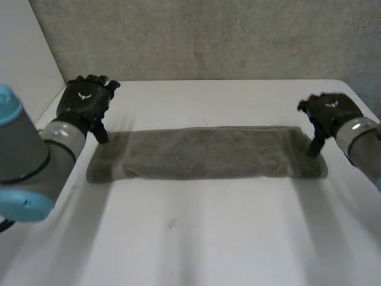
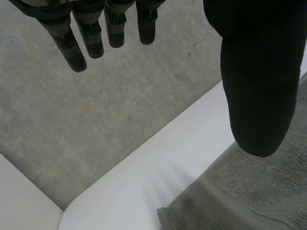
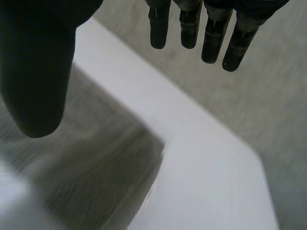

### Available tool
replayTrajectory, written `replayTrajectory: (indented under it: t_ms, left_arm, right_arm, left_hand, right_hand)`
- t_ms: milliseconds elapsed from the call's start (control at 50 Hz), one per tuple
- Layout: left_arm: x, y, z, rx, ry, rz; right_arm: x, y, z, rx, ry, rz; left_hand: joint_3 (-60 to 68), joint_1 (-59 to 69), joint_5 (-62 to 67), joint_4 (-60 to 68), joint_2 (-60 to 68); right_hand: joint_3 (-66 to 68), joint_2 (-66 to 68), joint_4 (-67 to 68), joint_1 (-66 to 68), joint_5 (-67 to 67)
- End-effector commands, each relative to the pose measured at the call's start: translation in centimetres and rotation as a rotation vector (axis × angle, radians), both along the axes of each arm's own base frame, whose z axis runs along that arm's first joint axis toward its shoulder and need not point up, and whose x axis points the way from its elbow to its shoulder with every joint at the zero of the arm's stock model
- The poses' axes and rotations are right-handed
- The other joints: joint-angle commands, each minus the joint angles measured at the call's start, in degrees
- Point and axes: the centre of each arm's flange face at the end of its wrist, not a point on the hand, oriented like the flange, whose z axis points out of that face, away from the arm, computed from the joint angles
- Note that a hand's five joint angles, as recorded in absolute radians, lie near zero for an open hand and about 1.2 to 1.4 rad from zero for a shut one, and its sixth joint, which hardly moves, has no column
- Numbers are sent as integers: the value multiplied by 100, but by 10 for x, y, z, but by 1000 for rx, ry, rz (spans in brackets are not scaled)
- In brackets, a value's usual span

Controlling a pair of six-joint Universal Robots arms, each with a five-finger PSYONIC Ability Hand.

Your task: Fold the towel.

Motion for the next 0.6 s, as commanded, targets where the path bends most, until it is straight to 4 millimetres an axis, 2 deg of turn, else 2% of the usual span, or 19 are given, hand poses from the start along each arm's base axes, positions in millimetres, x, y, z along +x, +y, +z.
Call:
replayTrajectory:
  t_ms: [20, 40, 60, 100, 120, 160, 220, 260, 380, 520, 560, 600]
  left_arm:
    - [7, 21, -24, -19, 8, 0]
    - [7, 21, -24, -19, 8, 0]
    - [8, 23, -27, -12, 5, 0]
    - [8, 24, -30, -4, 3, 0]
    - [8, 24, -31, 0, 3, 0]
    - [8, 24, -32, -1, 3, 0]
    - [9, 24, -34, 5, 3, 2]
    - [10, 25, -36, 14, 10, 3]
    - [12, 24, -39, 25, 11, 10]
    - [12, 24, -40, 29, 10, 11]
    - [13, 24, -41, 30, 9, 13]
    - [13, 25, -42, 35, 8, 12]
  right_arm:
    - [-29, 5, -27, 162, 27, -67]
    - [-33, 1, -32, 161, 20, -71]
    - [-33, 1, -32, 161, 20, -71]
    - [-36, -5, -49, 160, 1, -49]
    - [-36, -5, -49, 160, 1, -48]
    - [-36, -9, -68, 156, -9, -28]
    - [-37, -12, -75, 151, -7, -27]
    - [-38, -15, -88, 158, 2, -31]
    - [-39, -18, -97, 165, 4, -32]
    - [-43, -26, -102, 125, 3, -45]
    - [-44, -28, -104, 115, 6, -49]
    - [-45, -31, -105, 100, 9, -50]
  left_hand:
    - [42, -19, -195, 36, 48]
    - [42, -19, -195, 36, 48]
    - [42, -19, -195, 36, 48]
    - [42, -19, -195, 36, 48]
    - [42, -19, -195, 36, 48]
    - [42, -19, -195, 36, 48]
    - [42, -19, -195, 36, 48]
    - [42, -19, -195, 36, 48]
    - [42, -19, -195, 36, 48]
    - [42, -19, -195, 36, 48]
    - [42, -19, -195, 36, 48]
    - [42, -19, -195, 36, 48]
  right_hand:
    - [1039, 980, 933, 1070, 938]
    - [1677, 1618, 1571, 1708, 1576]
    - [1684, 1625, 1577, 1714, 1583]
    - [2354, 2295, 2248, 2385, 2253]
    - [2357, 2297, 2250, 2387, 2256]
    - [2808, 2749, 2701, 2838, 2707]
    - [3029, 2970, 2923, 3060, 2928]
    - [3130, 3071, 3024, 3161, 3029]
    - [3231, 3172, 3125, 3262, 3130]
    - [4291, 4232, 4184, 4321, 4190]
    - [4728, 4669, 4622, 4759, 4627]
    - [6765, 6706, 6659, 6796, 6664]
